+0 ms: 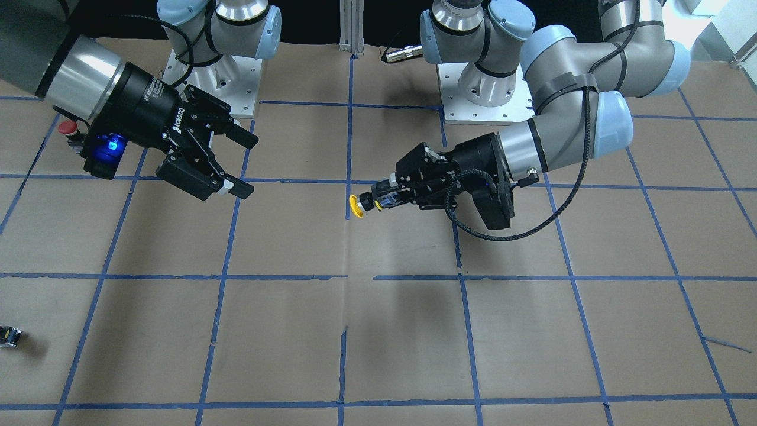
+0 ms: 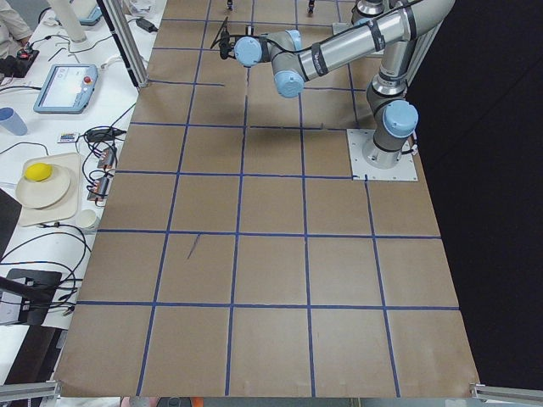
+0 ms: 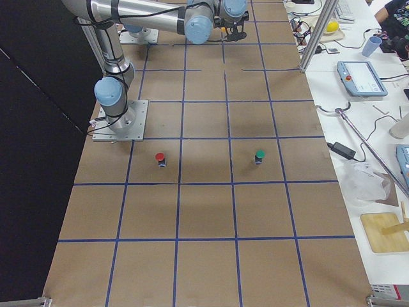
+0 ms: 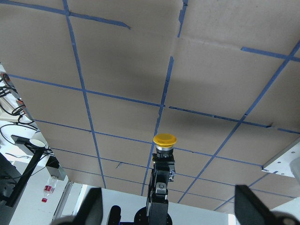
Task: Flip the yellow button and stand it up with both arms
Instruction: 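Lift the yellow button with the left gripper while the right gripper approaches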
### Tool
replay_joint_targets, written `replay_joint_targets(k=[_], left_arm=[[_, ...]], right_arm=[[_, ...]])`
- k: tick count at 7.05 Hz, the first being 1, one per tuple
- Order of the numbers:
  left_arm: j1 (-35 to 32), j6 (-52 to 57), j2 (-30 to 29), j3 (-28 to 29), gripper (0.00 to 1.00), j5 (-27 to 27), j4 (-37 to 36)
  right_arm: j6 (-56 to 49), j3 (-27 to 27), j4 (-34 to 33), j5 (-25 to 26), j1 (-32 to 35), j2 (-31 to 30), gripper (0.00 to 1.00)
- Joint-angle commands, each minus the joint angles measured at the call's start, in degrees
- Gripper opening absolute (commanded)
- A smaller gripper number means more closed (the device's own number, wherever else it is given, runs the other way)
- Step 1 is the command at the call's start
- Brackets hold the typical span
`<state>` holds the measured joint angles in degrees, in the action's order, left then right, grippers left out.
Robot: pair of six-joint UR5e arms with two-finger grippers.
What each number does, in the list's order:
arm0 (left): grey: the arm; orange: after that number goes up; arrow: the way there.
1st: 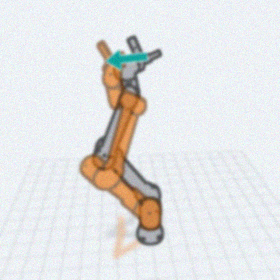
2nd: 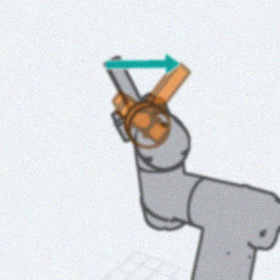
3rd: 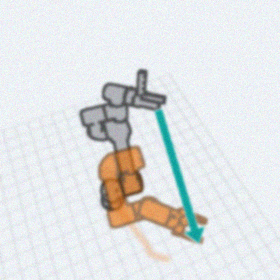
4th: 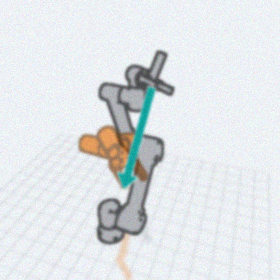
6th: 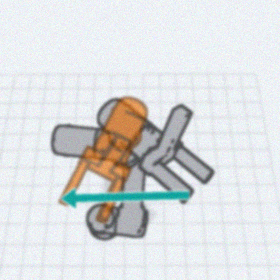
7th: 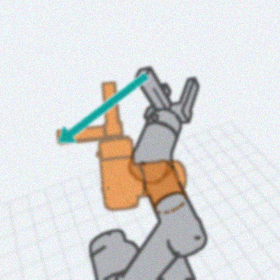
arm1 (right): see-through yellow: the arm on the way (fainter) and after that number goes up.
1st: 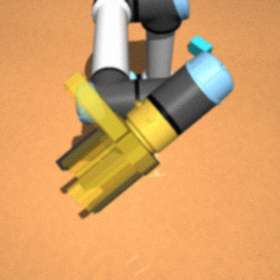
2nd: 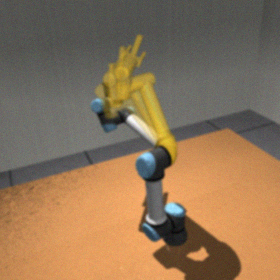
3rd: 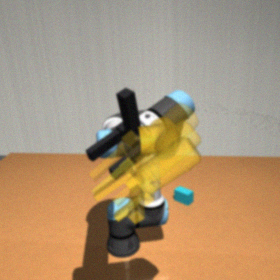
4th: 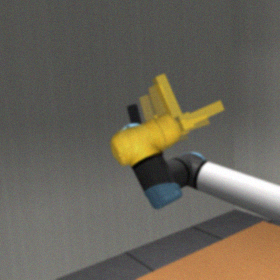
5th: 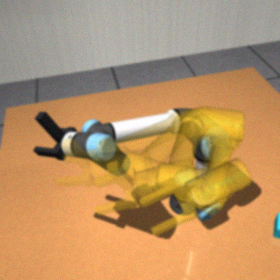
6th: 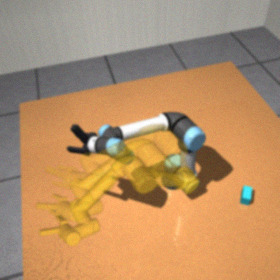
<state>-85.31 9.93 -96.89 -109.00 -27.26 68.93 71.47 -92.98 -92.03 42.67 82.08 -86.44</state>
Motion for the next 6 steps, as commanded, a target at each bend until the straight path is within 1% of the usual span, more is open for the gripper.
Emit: replay_joint_targets(k=[1, 2, 3, 4, 5, 6], left_arm=[[-4.32, -6.65, 0.82, -0.07, 0.05, 8.50, -2.65], [-4.95, -6.85, -0.31, -0.07, 0.03, 11.50, -2.75], [-6.00, -6.77, -0.49, -0.07, 0.02, 13.71, -2.75], [-6.09, -6.85, -0.32, 0.10, 0.02, 13.82, -2.84], [-6.10, -6.94, -0.41, 0.63, 0.02, 13.99, -2.75], [-6.10, -8.59, -0.41, 0.63, 0.02, 17.30, -2.67]], right_arm=[[1.03, -1.41, -0.09, -0.39, 0.79, 0.13, 1.00], [2.08, -1.68, -0.52, -0.30, 2.71, 0.30, 1.00], [2.09, -1.59, -0.35, -0.39, 2.47, 0.04, 1.00], [2.27, -1.77, 0.26, -0.13, 2.64, -0.83, 1.00], [2.27, -1.86, 2.01, -0.13, 2.82, -1.71, 1.00], [2.27, -1.94, 4.12, 0.22, 2.65, -2.24, 1.00]])
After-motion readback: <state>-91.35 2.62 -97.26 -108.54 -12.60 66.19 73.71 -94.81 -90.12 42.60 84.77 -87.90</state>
